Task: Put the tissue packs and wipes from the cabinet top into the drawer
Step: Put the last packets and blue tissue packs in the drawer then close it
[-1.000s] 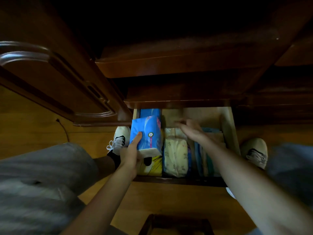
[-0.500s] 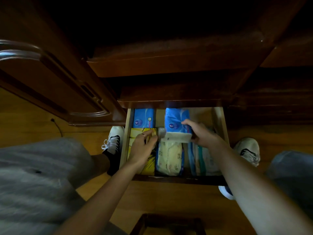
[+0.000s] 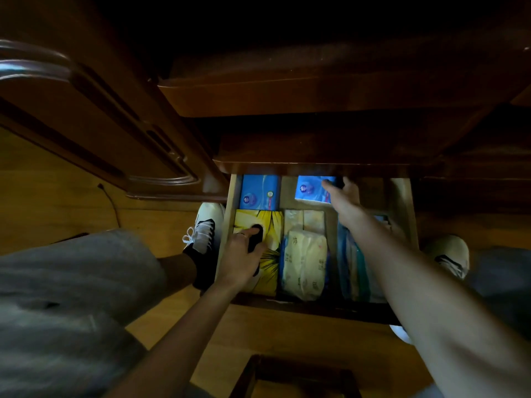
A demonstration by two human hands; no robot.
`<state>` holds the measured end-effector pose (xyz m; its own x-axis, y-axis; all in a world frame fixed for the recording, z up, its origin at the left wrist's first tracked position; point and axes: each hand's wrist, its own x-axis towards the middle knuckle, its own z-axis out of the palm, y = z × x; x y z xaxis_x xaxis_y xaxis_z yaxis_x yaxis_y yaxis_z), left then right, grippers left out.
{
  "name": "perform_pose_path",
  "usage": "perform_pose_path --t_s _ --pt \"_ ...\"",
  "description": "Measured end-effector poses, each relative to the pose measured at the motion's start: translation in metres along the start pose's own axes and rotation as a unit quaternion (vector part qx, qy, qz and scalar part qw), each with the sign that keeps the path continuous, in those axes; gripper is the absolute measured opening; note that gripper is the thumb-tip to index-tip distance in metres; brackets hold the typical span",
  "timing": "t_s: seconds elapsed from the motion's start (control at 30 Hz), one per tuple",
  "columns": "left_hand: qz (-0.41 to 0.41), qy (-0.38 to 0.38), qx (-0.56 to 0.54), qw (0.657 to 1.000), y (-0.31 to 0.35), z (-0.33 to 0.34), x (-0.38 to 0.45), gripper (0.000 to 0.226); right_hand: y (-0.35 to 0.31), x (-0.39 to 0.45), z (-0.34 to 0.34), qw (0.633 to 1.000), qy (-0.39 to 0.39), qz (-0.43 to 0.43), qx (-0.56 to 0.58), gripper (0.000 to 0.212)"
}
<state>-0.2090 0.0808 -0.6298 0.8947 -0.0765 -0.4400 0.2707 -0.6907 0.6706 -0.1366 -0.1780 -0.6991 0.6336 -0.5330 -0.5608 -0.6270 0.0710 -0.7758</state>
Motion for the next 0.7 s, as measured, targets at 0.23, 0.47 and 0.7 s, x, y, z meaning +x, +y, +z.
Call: perform_pose_path --t_s 0.23,0.47,0.7 --pt "0.007 0.018 0.034 0.999 -0.010 -0.006 0.007 0.040 -0.007 0.007 0.046 0.995 -0.026 -0.015 -0.094 0.047" --pt "0.093 -0.025 0.231 0.968 -0.019 0.001 0.005 0.055 -0.010 0.017 0.042 0.992 -0.071 0.023 -0.106 0.038" --pt "0.117 -0.067 0.409 0.903 -0.015 0.004 0.001 0.062 -0.001 0.018 0.036 0.982 -0.104 0.011 -0.160 0.068"
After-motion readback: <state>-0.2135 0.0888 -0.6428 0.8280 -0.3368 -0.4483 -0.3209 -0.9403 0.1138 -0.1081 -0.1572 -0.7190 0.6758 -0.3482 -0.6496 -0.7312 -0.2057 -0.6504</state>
